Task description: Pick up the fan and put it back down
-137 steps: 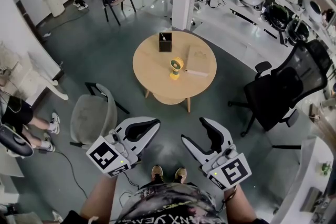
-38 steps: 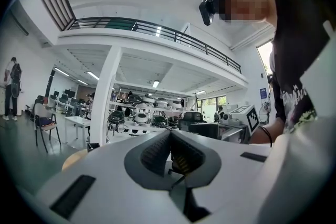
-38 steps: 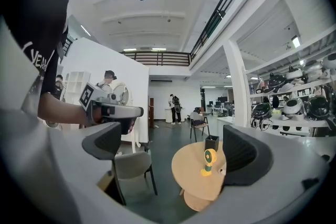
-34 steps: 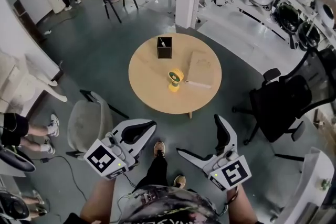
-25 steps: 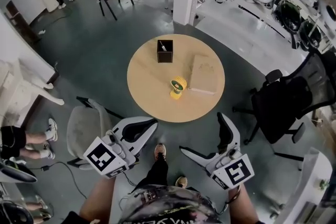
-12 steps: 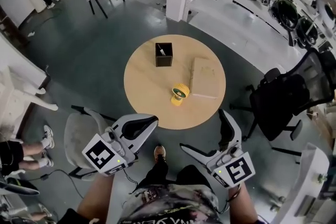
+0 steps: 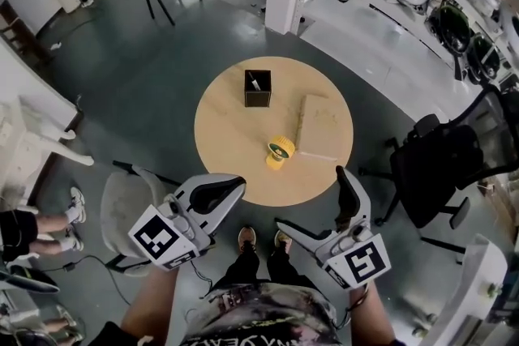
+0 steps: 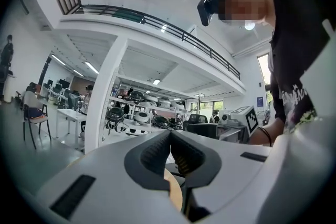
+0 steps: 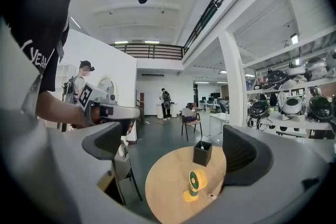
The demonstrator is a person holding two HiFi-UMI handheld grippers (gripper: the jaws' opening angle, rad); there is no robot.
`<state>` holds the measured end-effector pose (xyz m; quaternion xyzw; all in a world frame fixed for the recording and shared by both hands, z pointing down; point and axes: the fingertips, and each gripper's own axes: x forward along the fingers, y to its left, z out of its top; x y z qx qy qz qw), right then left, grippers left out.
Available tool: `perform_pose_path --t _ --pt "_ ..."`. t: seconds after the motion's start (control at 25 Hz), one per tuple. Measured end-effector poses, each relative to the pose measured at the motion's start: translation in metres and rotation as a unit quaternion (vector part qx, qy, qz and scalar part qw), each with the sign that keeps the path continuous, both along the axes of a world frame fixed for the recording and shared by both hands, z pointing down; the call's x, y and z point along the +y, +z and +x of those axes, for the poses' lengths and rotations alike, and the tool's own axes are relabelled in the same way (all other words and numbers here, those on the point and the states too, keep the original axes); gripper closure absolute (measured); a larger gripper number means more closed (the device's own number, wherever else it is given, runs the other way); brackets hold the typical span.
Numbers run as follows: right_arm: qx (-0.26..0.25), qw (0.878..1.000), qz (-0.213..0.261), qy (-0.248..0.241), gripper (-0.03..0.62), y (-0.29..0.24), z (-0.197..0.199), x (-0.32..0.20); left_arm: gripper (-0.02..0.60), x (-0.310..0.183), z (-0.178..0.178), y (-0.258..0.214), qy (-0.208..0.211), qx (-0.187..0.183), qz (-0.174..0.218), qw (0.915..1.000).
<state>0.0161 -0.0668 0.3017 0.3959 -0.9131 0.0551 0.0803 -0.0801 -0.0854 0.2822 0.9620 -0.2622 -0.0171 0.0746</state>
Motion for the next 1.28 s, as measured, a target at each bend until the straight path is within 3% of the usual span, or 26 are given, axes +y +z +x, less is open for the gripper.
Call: perform_pose_path --t 0.2,0.84,1.28 --pt "-0.013 1.000 0.022 -0.006 0.010 -0.011 0.004 -0.013 0.563 -0.003 0.009 -0.001 -0.011 -0.005 -0.003 0.9999" --pt "-0.009 1.000 0.001 -0.029 0.010 0.011 0.014 -0.030 0.563 -0.016 0.019 0.011 -0.017 -0.002 0.000 0.9999" --pt "-0.016 0.999 0.005 -0.044 0.010 0.083 0.017 -0.038 0.563 -0.022 0.024 0.091 -0.022 -0.010 -0.013 0.9996"
